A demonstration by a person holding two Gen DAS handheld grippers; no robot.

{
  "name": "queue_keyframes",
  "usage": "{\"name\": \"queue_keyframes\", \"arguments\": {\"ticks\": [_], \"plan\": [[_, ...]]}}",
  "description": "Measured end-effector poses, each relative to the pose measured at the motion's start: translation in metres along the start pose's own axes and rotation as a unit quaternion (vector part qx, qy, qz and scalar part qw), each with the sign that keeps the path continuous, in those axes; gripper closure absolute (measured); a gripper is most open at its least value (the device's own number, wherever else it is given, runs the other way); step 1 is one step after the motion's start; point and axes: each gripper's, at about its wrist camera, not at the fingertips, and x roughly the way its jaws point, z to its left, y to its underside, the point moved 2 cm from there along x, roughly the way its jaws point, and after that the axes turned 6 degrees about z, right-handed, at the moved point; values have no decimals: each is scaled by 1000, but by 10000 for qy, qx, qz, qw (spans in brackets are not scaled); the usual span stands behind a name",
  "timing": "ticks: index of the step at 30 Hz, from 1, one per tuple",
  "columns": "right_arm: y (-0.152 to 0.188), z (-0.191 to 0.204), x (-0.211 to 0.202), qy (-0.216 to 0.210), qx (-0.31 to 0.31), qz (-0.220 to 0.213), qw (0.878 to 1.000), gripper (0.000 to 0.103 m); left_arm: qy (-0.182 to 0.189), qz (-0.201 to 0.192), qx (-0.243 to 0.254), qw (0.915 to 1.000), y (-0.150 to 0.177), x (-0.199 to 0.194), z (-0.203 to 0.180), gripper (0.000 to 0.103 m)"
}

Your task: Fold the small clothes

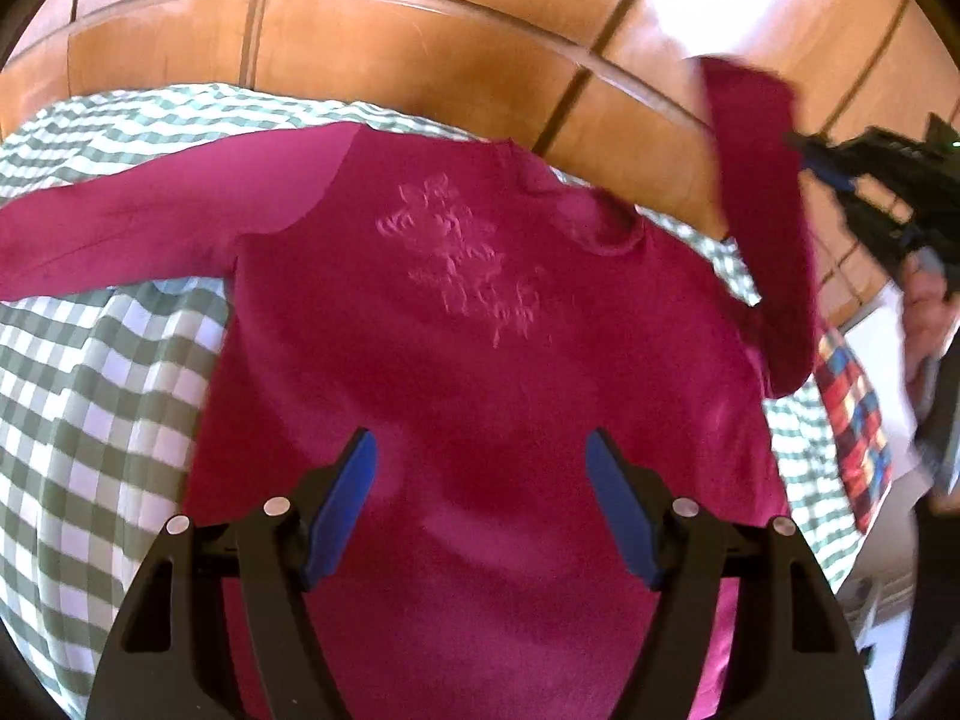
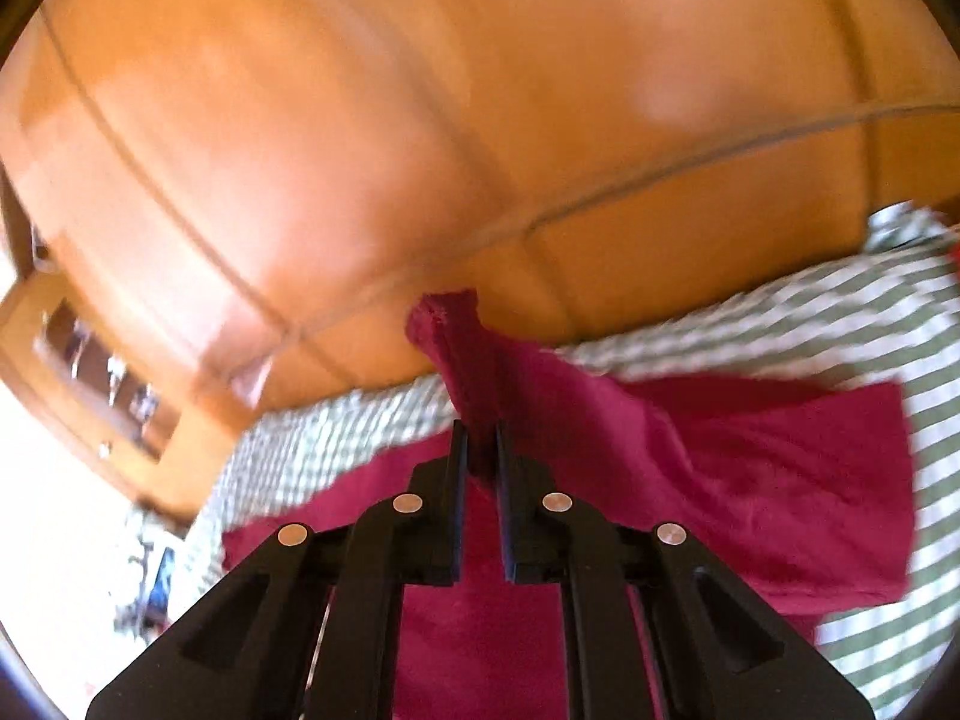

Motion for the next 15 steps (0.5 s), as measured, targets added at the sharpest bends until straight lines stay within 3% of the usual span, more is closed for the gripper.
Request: {"name": "queue_keyframes", "arguments": {"ticks": [2, 4, 5, 6, 9, 15], "plan": [[8, 10, 17, -170, -207, 263, 9993, 92, 118, -52, -78, 9999, -8, -1, 3, 32], [16, 11, 17, -326, -244, 349, 9986, 67, 208, -79, -153, 9996, -18, -1, 5, 32], [18, 10, 8, -317, -228, 260, 9989, 45, 249, -71, -182, 9995, -22, 1, 6, 32], [22, 6, -3, -296, -208, 152, 9992, 38, 279, -68, -213, 9994, -25, 2, 7, 32], [39, -25, -32, -89, -29, 23, 10000, 38, 384, -22, -231, 9990, -37, 10, 7, 32], [91, -106, -78, 788, 548, 187, 9952, 38, 433, 160, -413, 9981, -61, 39, 10, 32]]}}
